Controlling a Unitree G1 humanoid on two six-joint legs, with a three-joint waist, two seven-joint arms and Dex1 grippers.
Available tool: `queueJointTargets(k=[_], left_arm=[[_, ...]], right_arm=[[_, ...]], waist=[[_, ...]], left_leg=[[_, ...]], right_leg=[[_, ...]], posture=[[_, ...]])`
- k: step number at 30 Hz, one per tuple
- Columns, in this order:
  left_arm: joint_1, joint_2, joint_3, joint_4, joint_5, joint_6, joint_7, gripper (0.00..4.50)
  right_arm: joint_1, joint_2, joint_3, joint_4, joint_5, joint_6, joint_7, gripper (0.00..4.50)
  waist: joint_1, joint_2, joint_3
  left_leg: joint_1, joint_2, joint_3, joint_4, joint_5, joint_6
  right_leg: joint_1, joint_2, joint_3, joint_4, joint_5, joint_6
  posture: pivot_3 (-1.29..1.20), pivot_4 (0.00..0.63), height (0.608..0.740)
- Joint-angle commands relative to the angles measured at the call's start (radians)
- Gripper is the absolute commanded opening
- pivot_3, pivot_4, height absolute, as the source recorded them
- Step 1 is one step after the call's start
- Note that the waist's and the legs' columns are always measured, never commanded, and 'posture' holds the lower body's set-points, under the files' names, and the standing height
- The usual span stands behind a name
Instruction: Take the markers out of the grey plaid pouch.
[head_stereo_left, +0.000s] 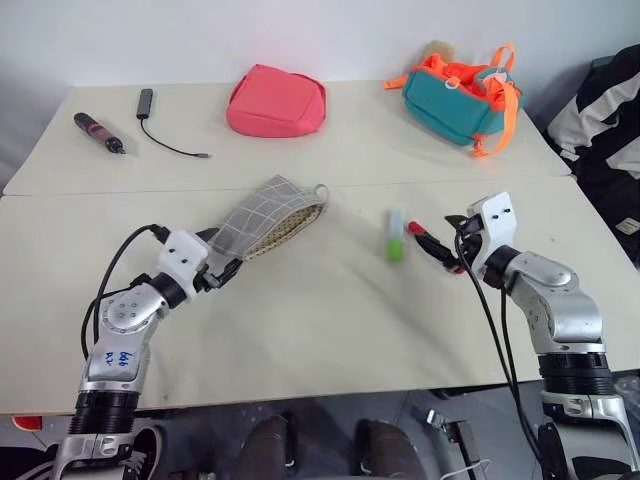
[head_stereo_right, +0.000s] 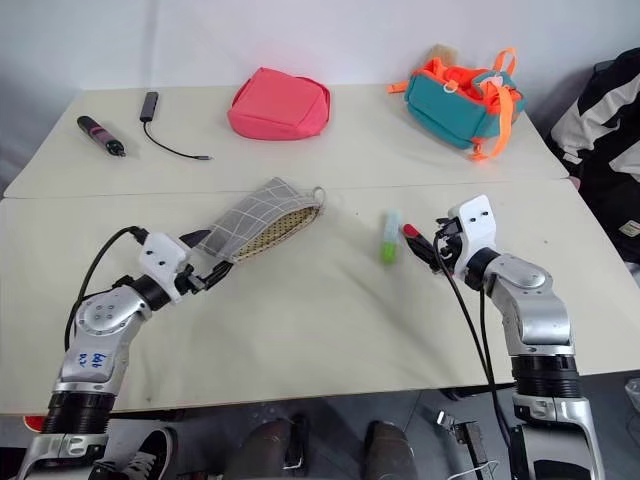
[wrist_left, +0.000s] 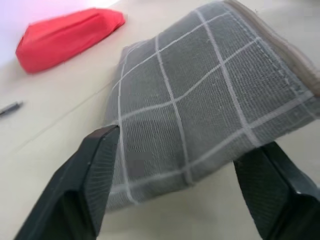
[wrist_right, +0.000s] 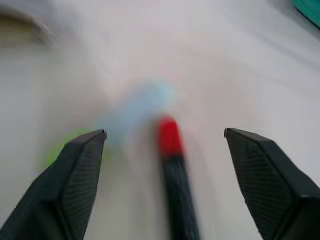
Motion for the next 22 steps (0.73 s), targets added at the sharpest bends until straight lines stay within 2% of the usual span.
queueJointTargets(k=[1, 9, 15, 22], left_arm=[[0.081, 0.015, 0.111, -0.173, -0.182, 0.134, -0.034, 3.59], [0.248, 0.055, 0.258, -0.287, -0.278, 0.217, -0.059, 3.59], [0.368, 0.056, 0.340, -0.227, -0.273, 0.180, -0.087, 3.59], [0.391, 0.049, 0.364, -0.203, -0.273, 0.132, -0.098, 3.59]], right_arm=[[0.049, -0.016, -0.025, -0.098, 0.061, -0.033, 0.063, 4.01], [0.165, -0.069, -0.083, -0.111, 0.098, -0.079, 0.121, 4.01], [0.232, -0.118, -0.108, -0.070, 0.088, -0.123, 0.168, 4.01], [0.241, -0.116, -0.075, -0.056, 0.078, -0.159, 0.201, 4.01]], waist=[[0.000, 0.000, 0.000], [0.004, 0.000, 0.000], [0.004, 0.000, 0.000], [0.005, 0.000, 0.000]], left_leg=[[0.000, 0.000, 0.000, 0.000, 0.000, 0.000], [0.000, -0.001, 0.000, 0.001, -0.003, -0.003], [0.001, 0.000, 0.001, 0.000, -0.004, -0.004], [0.000, 0.003, 0.002, 0.000, -0.005, -0.005]], right_leg=[[0.000, 0.000, 0.000, 0.000, 0.000, 0.000], [0.001, -0.001, 0.000, -0.001, 0.001, 0.001], [0.000, -0.001, 0.001, -0.007, 0.002, 0.001], [0.000, -0.003, 0.002, -0.010, 0.003, -0.001]], posture=[[0.00, 0.150, 0.740], [0.00, 0.150, 0.740], [0.00, 0.150, 0.740], [0.00, 0.150, 0.740]])
